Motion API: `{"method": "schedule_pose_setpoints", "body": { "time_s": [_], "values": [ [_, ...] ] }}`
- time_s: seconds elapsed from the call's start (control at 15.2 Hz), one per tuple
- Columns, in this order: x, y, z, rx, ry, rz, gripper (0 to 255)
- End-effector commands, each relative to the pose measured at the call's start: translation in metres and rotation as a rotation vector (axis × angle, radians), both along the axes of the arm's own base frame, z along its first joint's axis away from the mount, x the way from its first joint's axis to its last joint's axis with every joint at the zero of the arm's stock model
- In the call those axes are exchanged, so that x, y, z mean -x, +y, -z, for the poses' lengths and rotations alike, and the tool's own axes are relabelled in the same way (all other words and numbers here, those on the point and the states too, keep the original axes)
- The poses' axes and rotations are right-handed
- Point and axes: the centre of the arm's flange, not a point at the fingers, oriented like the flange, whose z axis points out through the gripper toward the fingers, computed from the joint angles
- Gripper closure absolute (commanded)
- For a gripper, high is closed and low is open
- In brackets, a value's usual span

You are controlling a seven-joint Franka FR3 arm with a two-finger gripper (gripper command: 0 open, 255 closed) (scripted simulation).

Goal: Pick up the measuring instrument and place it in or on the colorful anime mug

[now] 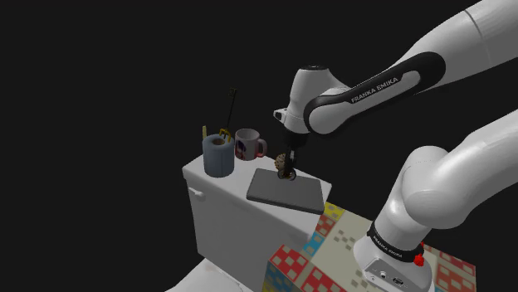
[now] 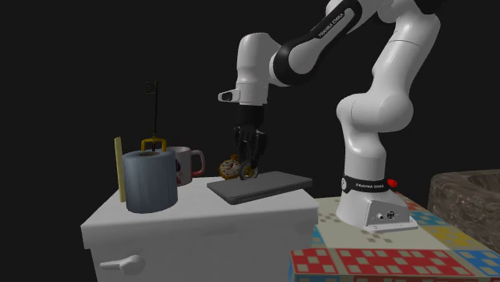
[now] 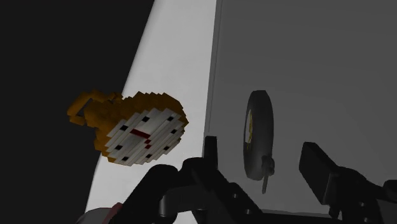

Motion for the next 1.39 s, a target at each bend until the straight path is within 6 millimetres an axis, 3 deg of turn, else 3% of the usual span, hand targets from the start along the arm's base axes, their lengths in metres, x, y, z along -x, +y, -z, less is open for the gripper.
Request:
{"method": "schedule_pose_setpoints", "body": {
  "time_s": [0.0,0.53,1.32],
  "values": [
    [0.0,0.0,0.0,0.0,0.0,0.0,255],
    [0.0,0.0,0.0,0.0,0.0,0.0,255],
    [0.0,0.0,-0.063,0.0,0.0,0.0,255]
  ]
}}
